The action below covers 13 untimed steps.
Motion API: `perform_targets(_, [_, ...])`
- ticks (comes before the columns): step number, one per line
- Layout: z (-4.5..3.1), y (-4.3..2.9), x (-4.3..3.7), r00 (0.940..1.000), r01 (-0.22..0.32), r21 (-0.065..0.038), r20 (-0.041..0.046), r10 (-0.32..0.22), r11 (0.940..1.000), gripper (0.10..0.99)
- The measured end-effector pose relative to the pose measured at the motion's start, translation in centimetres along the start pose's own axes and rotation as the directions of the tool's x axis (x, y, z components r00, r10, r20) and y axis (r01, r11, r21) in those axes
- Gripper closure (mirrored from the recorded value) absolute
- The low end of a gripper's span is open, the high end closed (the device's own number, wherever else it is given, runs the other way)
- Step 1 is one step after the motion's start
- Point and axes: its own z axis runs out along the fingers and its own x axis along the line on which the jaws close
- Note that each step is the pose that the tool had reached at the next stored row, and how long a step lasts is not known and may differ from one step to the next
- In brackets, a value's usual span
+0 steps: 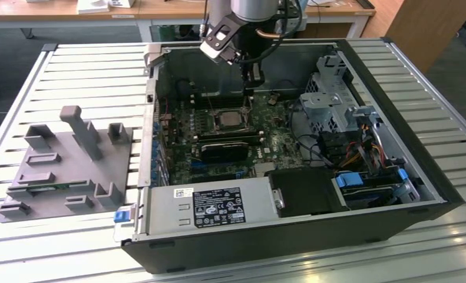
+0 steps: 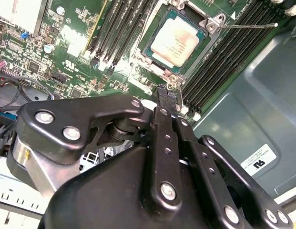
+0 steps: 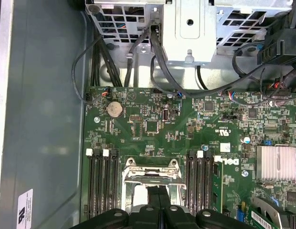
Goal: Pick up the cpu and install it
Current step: 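Close the cpu cover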
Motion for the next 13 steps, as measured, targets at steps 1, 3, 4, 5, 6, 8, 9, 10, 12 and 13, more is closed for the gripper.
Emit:
perform_targets(1, [0.01,0.01,0.00,1.0000,0.000,0.000,-0.0001,0.000,1.0000,0.980])
perform_targets(3, [0.07,0.10,0.00,1.0000,0.000,0.000,-0.0004,0.000,1.0000,0.980])
perform_targets(4, [0.11,0.15,0.00,1.0000,0.000,0.000,-0.0003,0.000,1.0000,0.980])
perform_targets(5, [0.14,0.29,-0.01,1.0000,0.000,0.000,0.0000,0.000,1.0000,0.980])
perform_targets(6, [0.19,0.44,-0.01,1.0000,0.000,0.001,-0.0001,0.000,1.0000,0.980])
perform_targets(8, [0.24,0.65,-0.01,1.0000,0.000,0.001,0.0001,0.000,1.0000,0.980])
perform_targets(9, [0.27,0.76,-0.01,1.0000,0.000,0.001,-0.0001,0.000,1.0000,0.980])
perform_targets(10, [0.30,0.85,-0.02,1.0000,0.000,0.001,0.0000,0.000,1.0000,0.980])
perform_targets(12, [0.33,0.89,-0.02,1.0000,0.000,0.001,0.0000,0.000,1.0000,0.980])
perform_targets(13, [0.36,0.91,-0.02,1.0000,0.000,0.001,0.0000,0.000,1.0000,0.980])
